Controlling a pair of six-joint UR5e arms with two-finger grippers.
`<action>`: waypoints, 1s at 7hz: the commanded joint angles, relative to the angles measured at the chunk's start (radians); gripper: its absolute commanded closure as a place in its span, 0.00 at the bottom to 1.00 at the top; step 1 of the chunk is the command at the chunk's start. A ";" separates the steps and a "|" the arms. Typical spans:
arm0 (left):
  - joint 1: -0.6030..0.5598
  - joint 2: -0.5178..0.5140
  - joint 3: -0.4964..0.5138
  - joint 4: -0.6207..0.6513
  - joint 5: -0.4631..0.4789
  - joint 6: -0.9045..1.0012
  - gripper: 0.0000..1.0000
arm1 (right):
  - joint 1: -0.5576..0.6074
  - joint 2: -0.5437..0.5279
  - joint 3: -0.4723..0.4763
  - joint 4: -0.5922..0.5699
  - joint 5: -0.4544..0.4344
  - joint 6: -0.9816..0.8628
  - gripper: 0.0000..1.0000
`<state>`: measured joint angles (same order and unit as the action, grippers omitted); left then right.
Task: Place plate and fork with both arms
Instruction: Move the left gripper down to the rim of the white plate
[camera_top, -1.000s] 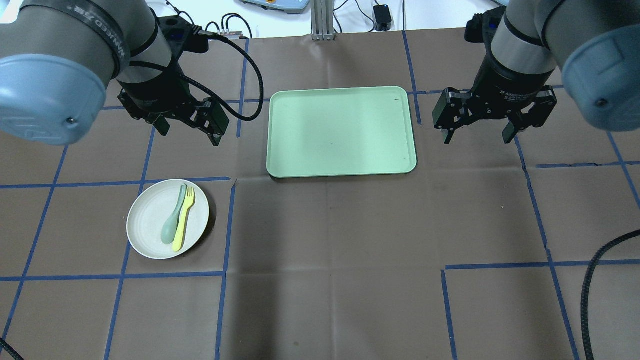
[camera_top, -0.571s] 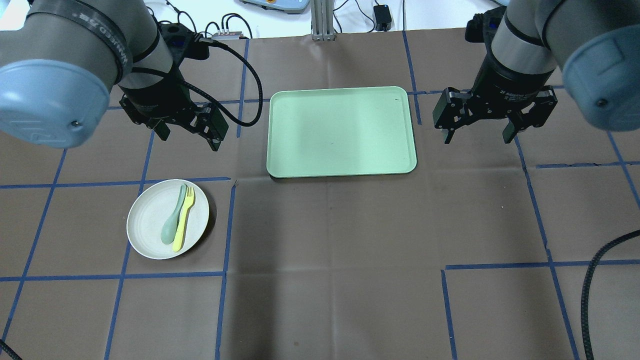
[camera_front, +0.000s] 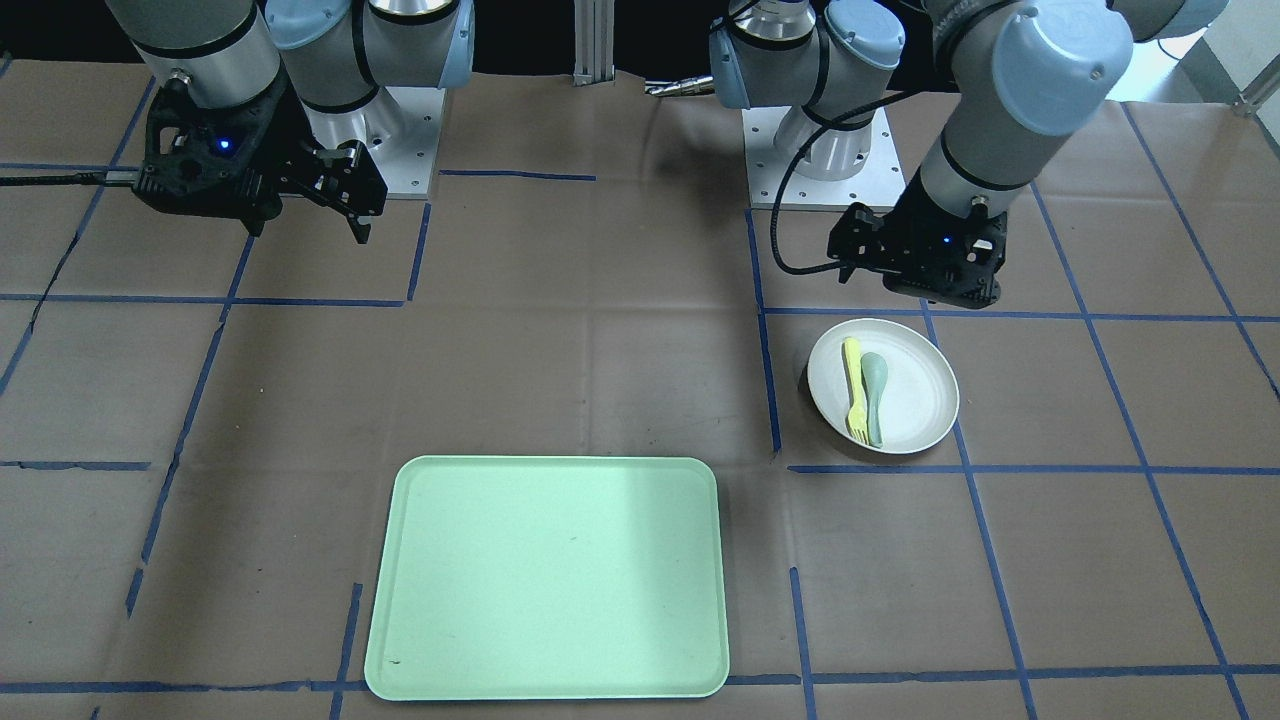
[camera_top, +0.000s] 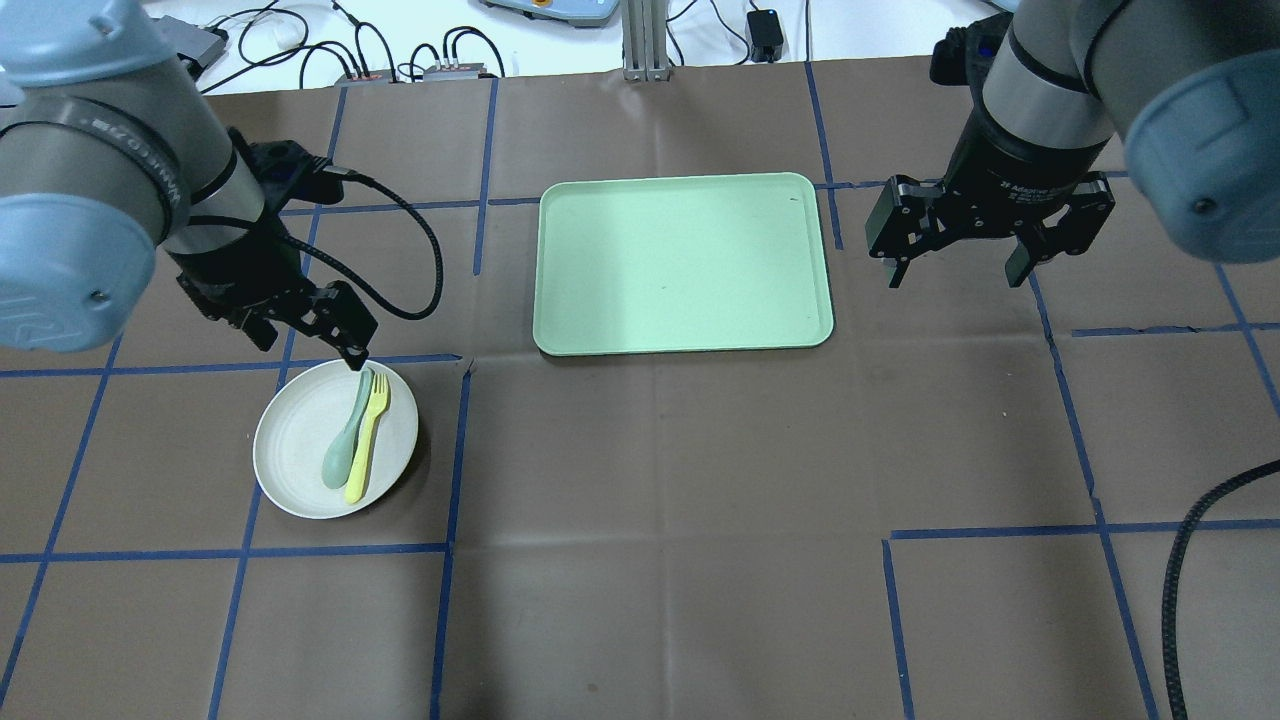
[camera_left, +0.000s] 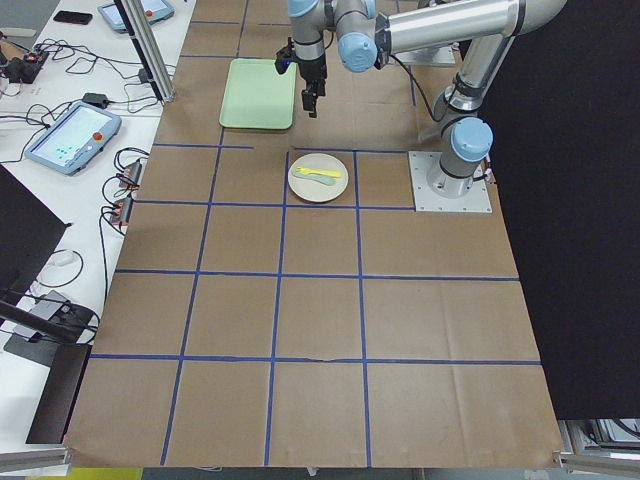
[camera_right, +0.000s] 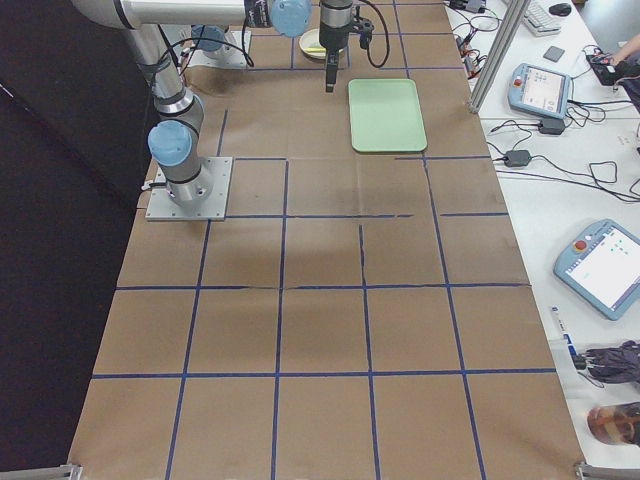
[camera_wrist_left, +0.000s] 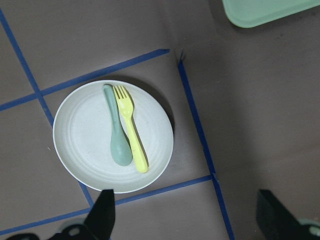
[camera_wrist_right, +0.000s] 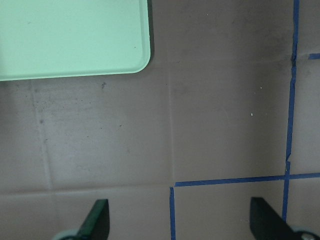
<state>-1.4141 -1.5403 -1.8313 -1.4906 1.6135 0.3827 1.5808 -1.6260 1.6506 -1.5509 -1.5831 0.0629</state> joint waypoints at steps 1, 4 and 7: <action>0.131 -0.012 -0.094 0.111 0.000 0.037 0.00 | 0.001 0.000 0.000 0.000 0.000 0.000 0.00; 0.216 -0.090 -0.183 0.277 -0.012 0.143 0.00 | 0.001 0.000 0.000 0.000 0.000 0.000 0.00; 0.340 -0.220 -0.178 0.296 -0.065 0.191 0.06 | -0.001 0.000 -0.002 0.000 0.000 0.000 0.00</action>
<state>-1.1170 -1.7095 -2.0070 -1.2043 1.5863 0.5532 1.5806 -1.6260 1.6502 -1.5509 -1.5831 0.0629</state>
